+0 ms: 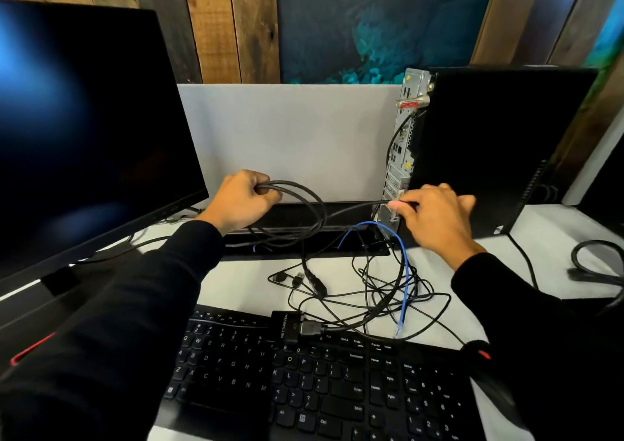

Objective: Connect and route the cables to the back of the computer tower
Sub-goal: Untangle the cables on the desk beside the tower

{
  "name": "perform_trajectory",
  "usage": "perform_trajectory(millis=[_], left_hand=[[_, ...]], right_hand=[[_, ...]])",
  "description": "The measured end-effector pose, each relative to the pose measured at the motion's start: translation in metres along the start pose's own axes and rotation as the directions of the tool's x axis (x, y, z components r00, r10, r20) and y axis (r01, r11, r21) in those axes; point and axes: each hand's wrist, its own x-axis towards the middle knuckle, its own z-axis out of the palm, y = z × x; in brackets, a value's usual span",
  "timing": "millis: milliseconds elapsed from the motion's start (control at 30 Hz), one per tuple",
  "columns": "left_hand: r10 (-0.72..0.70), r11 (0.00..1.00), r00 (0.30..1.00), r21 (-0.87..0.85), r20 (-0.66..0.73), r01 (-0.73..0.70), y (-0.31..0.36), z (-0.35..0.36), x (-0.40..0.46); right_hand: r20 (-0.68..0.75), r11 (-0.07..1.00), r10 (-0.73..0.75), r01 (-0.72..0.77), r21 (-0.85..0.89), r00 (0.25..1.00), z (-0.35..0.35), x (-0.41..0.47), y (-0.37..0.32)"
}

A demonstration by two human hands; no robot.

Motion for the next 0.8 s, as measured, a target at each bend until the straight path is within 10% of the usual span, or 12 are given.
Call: perform_trajectory(millis=[167, 500, 800], left_hand=[[0.029, 0.999, 0.999, -0.033, -0.029, -0.029, -0.010, -0.009, -0.003], [0.211, 0.976, 0.977, 0.051, -0.011, -0.210, -0.026, 0.027, -0.010], [0.290, 0.890, 0.871, 0.223, 0.397, -0.398, -0.038, 0.040, -0.020]], right_hand=[[-0.036, 0.974, 0.224, -0.225, -0.018, 0.974, 0.006, -0.007, -0.008], [0.054, 0.888, 0.151, -0.159, 0.431, 0.987, -0.006, 0.008, -0.022], [-0.218, 0.893, 0.264, -0.153, 0.424, 0.939, -0.033, 0.016, -0.030]])
